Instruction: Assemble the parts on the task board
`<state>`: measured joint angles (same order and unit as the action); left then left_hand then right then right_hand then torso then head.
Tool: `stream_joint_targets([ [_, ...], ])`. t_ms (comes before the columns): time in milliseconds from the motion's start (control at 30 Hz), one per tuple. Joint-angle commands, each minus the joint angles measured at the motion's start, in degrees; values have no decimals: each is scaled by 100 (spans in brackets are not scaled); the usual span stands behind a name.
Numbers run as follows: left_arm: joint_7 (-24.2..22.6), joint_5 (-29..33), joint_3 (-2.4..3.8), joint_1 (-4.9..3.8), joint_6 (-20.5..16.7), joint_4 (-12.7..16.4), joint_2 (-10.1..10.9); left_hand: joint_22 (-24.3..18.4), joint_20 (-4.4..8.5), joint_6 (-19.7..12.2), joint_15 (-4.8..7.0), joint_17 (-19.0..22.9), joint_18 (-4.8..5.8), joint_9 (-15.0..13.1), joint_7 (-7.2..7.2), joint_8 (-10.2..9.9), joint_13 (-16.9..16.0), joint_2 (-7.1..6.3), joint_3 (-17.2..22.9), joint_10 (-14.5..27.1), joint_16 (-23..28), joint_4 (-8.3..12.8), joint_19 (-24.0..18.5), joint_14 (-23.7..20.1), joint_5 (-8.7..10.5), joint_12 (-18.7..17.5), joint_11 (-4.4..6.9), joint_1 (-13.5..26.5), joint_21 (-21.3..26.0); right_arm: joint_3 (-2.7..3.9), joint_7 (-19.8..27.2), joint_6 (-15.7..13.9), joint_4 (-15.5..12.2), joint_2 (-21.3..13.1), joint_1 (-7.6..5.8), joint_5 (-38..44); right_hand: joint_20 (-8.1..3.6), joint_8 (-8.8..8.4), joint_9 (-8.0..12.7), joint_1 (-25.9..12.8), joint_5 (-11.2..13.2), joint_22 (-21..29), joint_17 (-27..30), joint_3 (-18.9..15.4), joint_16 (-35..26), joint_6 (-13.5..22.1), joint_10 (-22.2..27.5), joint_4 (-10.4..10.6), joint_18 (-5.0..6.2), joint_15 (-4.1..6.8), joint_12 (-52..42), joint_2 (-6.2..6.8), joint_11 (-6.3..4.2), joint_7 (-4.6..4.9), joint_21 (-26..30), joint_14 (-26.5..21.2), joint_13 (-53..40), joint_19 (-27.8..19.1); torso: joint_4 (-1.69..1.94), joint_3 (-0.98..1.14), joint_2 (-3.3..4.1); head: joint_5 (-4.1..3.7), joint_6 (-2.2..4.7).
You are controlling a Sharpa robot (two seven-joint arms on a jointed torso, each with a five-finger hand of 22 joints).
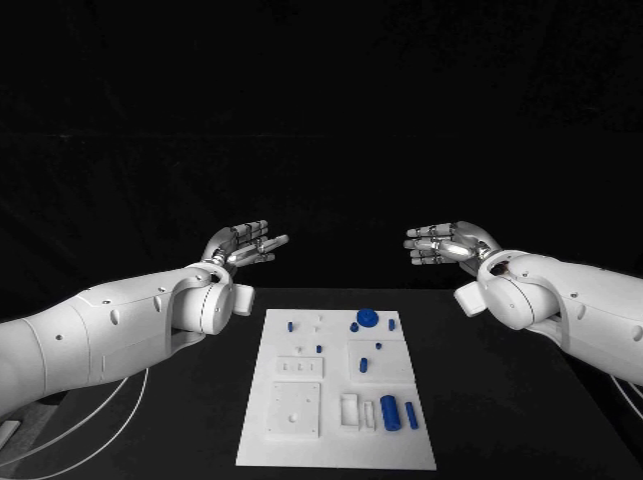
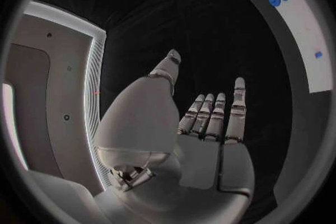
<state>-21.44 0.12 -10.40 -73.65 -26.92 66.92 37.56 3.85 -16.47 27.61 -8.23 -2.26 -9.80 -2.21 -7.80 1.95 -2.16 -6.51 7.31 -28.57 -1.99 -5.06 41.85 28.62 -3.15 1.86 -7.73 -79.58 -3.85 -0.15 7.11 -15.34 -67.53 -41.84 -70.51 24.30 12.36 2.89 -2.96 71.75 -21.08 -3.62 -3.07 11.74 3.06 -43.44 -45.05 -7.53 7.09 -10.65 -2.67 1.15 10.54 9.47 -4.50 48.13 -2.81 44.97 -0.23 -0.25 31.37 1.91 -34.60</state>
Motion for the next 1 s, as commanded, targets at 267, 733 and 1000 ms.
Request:
stream_joint_targets([
  [267,-439,-79,45,8,277,522,284,235,625,1282,-117,-143,81,-68,-288,108,-94,603,-237,-2208,-345,689,1356,3172,-9,129,-280,168,-686,11,11,294,257,370,9,3362,-1436,60,-75,253,364,-902,-1276,612,2179,-1926,-2118,-363,125,1211,-57,150,-558,-298,-2023,3835,-49,3530,25,-48,107,-32,33],
  [733,-416,-275,251,-23,521,1227,610,224,979,1836,77,-156,432,-91,-222,119,-116,928,-519,-3042,-168,1193,1562,3718,-12,154,-136,302,-1011,21,-740,218,581,873,158,6116,-1521,67,-75,142,1161,-2498,-2949,1164,4066,-1890,-1851,-512,173,1222,-61,426,-553,-369,-3631,3546,-52,3406,257,-187,454,-195,97],
  [1000,-385,-338,337,-56,646,1519,729,235,1057,1852,162,-191,435,-92,-213,120,-115,946,-555,-3161,-169,1237,1690,3985,-20,152,-90,333,-1138,24,-1191,-5,768,1142,299,7074,-1453,68,-76,269,1441,-2834,-2811,1629,4272,-1904,-1821,-529,233,1163,-62,617,-549,-370,-3616,3557,-52,3452,399,-230,666,-284,170],
])
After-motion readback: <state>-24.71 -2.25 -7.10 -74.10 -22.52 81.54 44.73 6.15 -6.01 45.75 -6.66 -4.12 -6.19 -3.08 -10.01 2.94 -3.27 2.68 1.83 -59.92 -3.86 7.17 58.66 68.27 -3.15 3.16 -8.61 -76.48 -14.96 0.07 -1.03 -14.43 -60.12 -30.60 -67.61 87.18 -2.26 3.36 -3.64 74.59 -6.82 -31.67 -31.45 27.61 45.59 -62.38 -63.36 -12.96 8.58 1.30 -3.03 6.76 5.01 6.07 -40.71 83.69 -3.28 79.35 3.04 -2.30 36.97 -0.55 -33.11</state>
